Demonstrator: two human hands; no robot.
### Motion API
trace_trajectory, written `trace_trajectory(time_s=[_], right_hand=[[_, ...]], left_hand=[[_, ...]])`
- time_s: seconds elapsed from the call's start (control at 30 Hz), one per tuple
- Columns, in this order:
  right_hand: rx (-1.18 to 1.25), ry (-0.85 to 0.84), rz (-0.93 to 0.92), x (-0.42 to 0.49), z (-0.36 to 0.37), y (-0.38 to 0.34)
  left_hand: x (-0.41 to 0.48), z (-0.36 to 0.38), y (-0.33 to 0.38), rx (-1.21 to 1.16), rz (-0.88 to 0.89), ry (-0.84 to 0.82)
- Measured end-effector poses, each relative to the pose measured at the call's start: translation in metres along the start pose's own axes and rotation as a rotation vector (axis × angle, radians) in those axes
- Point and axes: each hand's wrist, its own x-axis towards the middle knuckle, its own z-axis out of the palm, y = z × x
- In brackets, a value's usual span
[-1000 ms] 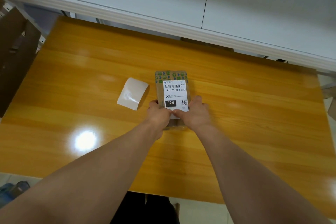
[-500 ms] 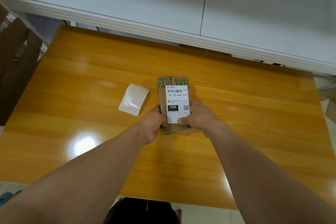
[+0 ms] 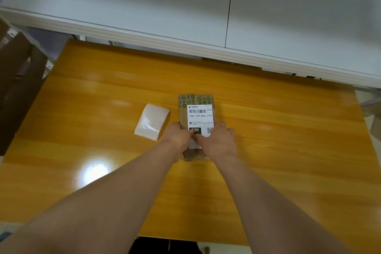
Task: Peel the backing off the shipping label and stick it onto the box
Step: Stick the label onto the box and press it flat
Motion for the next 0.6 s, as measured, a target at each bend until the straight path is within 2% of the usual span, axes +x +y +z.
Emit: trace_trajectory(time_s=[0.3,0.4,0.6], right_hand=[[-0.037,-0.058,-0.016,0.001,-0.004,-0.003],[-0.159,-0.102,-0.128,0.007,-0.013,-0.007],[-0.271,-0.042,-0.371,0.017,-0.031,-0.021]], left_hand=[[0.003,-0.006,0.001,-0.024,-0.043,-0.072],[0.002,-0.006,0.004,0.063,-0.010,-0.060],[0.004,-0.009,0.018,0.356,0.125,-0.134]])
